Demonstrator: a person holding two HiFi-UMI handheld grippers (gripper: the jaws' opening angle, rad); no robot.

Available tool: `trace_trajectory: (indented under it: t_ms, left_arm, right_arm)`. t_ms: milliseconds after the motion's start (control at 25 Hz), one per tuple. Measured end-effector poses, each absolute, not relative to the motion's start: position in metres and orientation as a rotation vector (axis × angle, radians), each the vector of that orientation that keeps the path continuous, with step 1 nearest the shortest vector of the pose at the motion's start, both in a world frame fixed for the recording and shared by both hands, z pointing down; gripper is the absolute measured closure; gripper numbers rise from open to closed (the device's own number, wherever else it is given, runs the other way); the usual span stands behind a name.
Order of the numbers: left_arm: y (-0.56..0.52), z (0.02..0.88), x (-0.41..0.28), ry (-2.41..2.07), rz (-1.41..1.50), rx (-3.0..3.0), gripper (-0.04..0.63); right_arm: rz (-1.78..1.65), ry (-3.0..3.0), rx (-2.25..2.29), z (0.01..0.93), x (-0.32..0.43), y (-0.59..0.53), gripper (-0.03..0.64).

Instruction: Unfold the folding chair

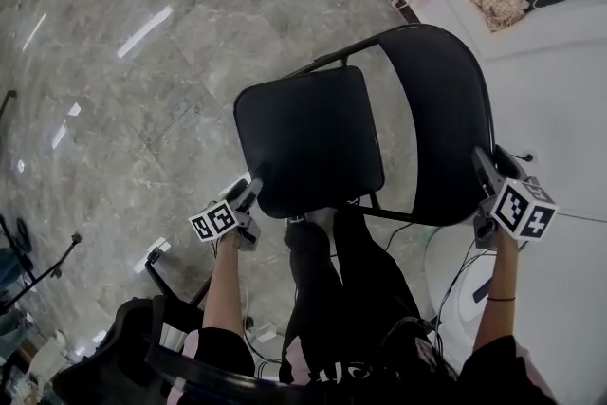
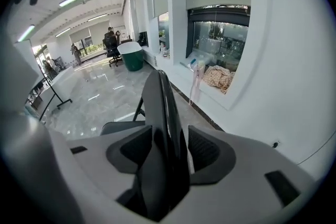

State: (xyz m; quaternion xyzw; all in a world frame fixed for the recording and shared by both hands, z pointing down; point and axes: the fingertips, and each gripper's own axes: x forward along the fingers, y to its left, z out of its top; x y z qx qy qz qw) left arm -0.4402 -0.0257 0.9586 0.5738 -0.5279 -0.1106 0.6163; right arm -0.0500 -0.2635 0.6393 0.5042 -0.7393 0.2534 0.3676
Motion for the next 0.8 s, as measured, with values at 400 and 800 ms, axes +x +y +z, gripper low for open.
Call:
trace_trajectory:
  t_ms: [400,800]
  left_arm:
    - [-0.045,0.87,-0.437,-1.27,-0.288,1.453,0.368]
    - [-0.03,0.74,-0.39,-1.205,-0.339,1.598,0.52]
  right_arm:
    - [0.708,-2.053,1.24,0.575,-0.09,-0.23,0.4]
    - [0.803,-2.18,1.065,0.515,-0.142,-0.144,0.402]
